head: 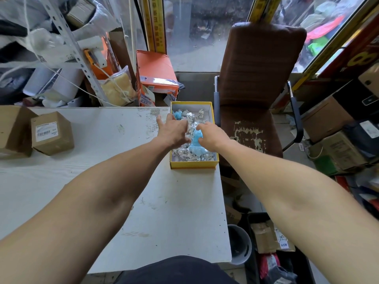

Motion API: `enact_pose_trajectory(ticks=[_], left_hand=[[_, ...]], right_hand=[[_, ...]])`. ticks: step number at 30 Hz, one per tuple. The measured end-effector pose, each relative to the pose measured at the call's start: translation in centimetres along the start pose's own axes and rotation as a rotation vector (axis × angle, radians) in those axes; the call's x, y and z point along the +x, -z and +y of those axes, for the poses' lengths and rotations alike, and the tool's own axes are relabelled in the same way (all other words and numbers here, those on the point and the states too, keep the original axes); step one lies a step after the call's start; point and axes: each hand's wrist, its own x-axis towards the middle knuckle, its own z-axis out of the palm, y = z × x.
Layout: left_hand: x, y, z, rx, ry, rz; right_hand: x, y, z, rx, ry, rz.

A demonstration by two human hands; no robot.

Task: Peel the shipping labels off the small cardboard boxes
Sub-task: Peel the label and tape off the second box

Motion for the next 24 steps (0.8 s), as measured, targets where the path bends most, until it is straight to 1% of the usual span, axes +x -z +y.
enact_pose_trajectory(ticks=[8, 14, 19, 24], left_hand=[[-1.3, -0.4, -0.4, 0.053, -0.066, -0.030], [-3.6, -1.7, -2.6, 0.061, -0.123, -0.017], [-7.0, -2.0, -6.5, -0.006, -0.178, -0.003], [-11.5, -1.9, -12.1, 0.044, -0.190, -0.048]], right_hand=[[-1.1, 0.1, -0.8, -0.006, -0.019, -0.006], [-3.0, -0.7, -2.7, -0.027, -0.043, -0.014], [-4.8, -2.4, -6.8, -0.003, -0.096, -0.003], [-6.4, -5.1, -13.4, 0.040, -0.116, 0.020]])
